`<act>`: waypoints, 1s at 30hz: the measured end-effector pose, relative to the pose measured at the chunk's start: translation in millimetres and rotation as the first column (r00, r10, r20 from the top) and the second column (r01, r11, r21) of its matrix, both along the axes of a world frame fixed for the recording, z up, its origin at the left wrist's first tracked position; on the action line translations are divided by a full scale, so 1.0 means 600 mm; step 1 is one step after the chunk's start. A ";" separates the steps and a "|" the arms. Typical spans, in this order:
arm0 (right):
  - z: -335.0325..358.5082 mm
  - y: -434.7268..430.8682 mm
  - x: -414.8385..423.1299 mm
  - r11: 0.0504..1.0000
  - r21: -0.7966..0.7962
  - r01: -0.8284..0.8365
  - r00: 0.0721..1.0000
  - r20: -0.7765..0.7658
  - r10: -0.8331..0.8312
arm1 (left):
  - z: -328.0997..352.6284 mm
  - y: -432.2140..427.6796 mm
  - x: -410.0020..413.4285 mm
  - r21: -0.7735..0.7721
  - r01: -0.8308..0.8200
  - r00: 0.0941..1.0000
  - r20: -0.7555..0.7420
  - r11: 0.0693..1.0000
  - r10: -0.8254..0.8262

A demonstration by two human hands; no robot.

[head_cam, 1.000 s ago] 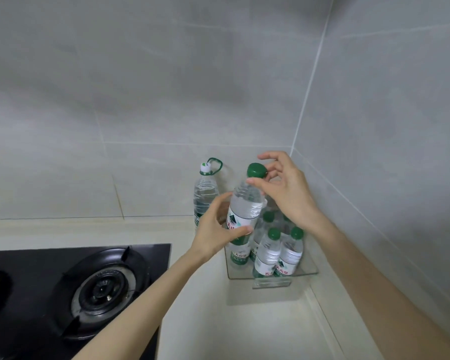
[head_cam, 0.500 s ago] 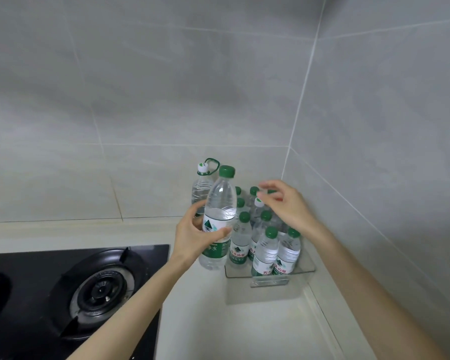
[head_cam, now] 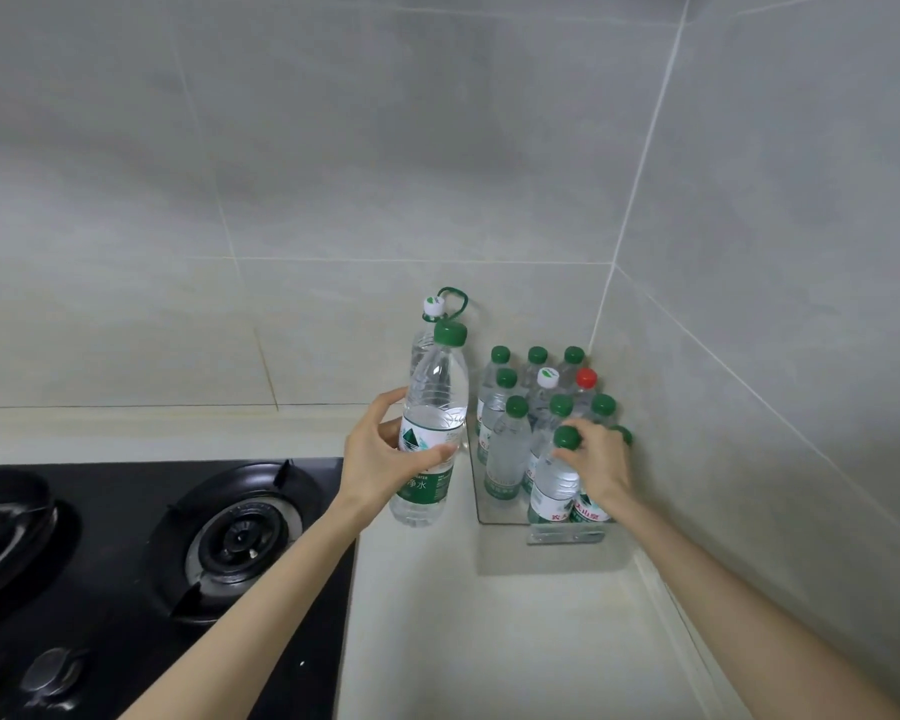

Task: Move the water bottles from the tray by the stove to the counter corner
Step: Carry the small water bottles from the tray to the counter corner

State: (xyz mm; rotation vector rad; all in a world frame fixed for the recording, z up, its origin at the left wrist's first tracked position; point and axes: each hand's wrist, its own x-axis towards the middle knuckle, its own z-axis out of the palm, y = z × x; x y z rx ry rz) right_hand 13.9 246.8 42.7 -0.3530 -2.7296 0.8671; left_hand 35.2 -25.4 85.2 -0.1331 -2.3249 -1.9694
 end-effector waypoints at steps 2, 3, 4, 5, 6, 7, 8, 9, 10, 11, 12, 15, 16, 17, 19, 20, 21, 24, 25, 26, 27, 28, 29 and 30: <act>0.004 -0.014 0.005 1.000 0.002 0.000 0.999 -0.039 0.000 | -0.001 -0.007 0.005 0.000 -0.009 1.000 0.004 1.000 0.009; 0.013 -0.022 0.006 1.000 0.005 -0.006 0.998 -0.061 0.007 | 0.000 -0.011 0.007 0.001 -0.021 1.000 0.002 1.000 0.021; 0.024 -0.028 0.008 1.000 0.002 -0.011 0.996 -0.091 0.011 | 0.001 -0.014 0.009 0.000 -0.029 1.000 0.003 1.000 0.029; 0.039 -0.034 0.009 1.000 -0.017 -0.022 0.991 -0.131 0.020 | 0.002 -0.019 0.011 -0.003 -0.041 0.999 0.003 0.999 0.041; 0.058 -0.040 0.009 0.998 -0.043 -0.043 0.984 -0.176 0.035 | 0.004 -0.023 0.013 -0.004 -0.053 0.999 0.002 0.999 0.053; 0.079 -0.046 0.010 0.996 -0.064 -0.069 0.976 -0.213 0.054 | 0.005 -0.028 0.014 -0.004 -0.063 0.998 0.002 0.998 0.063; 0.103 -0.053 0.011 0.992 -0.077 -0.103 0.967 -0.243 0.081 | 0.007 -0.033 0.016 0.000 -0.071 0.997 0.005 0.997 0.071; 0.127 -0.061 0.012 0.987 -0.083 -0.141 0.955 -0.275 0.114 | 0.008 -0.038 0.017 0.005 -0.077 0.997 0.008 0.997 0.077; 0.151 -0.070 0.012 0.979 -0.091 -0.182 0.940 -0.310 0.146 | 0.008 -0.043 0.018 0.010 -0.082 0.997 0.009 0.997 0.082; 0.174 -0.081 0.015 0.970 -0.104 -0.221 0.923 -0.345 0.174 | 0.008 -0.050 0.020 0.010 -0.090 0.996 0.009 0.996 0.090; 0.194 -0.091 0.018 0.958 -0.126 -0.258 0.907 -0.372 0.195 | 0.009 -0.056 0.022 0.007 -0.099 0.995 0.007 0.995 0.099; 0.236 -0.122 0.028 0.913 -0.203 -0.355 0.886 -0.386 0.258 | 0.004 -0.078 0.031 0.006 -0.139 0.990 0.013 0.990 0.139; 0.241 -0.135 0.031 0.896 -0.223 -0.383 0.882 -0.377 0.283 | 0.000 -0.087 0.036 0.008 -0.156 0.988 0.019 0.988 0.156; 0.242 -0.146 0.032 0.881 -0.238 -0.409 0.878 -0.366 0.309 | -0.002 -0.094 0.041 0.009 -0.170 0.985 0.022 0.985 0.170; 0.229 -0.169 0.034 0.843 -0.271 -0.465 0.869 -0.323 0.376 | -0.008 -0.108 0.053 0.001 -0.198 0.980 0.023 0.980 0.198; 0.215 -0.180 0.033 0.825 -0.282 -0.490 0.862 -0.296 0.411 | -0.012 -0.113 0.059 -0.012 -0.211 0.977 0.020 0.977 0.211; 0.198 -0.194 0.034 0.808 -0.290 -0.513 0.854 -0.269 0.446 | -0.016 -0.120 0.068 -0.026 -0.228 0.973 0.020 0.973 0.229; 0.139 -0.230 0.039 0.768 -0.326 -0.552 0.834 -0.209 0.511 | -0.036 -0.138 0.090 -0.053 -0.266 0.962 0.047 0.963 0.268; 0.121 -0.237 0.040 0.762 -0.330 -0.558 0.830 -0.194 0.524 | -0.041 -0.142 0.094 -0.061 -0.270 0.960 0.059 0.961 0.273; 0.102 -0.247 0.042 0.757 -0.327 -0.565 0.823 -0.166 0.543 | -0.048 -0.148 0.102 -0.064 -0.277 0.956 0.080 0.959 0.282; 0.086 -0.253 0.045 0.756 -0.319 -0.572 0.817 -0.141 0.559 | -0.055 -0.152 0.109 -0.057 -0.283 0.953 0.100 0.957 0.287; 0.071 -0.258 0.047 0.752 -0.307 -0.583 0.808 -0.124 0.576 | -0.062 -0.156 0.114 -0.049 -0.287 0.950 0.118 0.957 0.291; 0.056 -0.264 0.050 0.745 -0.298 -0.596 0.797 -0.107 0.595 | -0.069 -0.161 0.120 -0.047 -0.293 0.945 0.133 0.955 0.297; 0.043 -0.268 0.054 0.740 -0.291 -0.607 0.787 -0.092 0.610 | -0.075 -0.165 0.126 -0.048 -0.298 0.942 0.147 0.953 0.302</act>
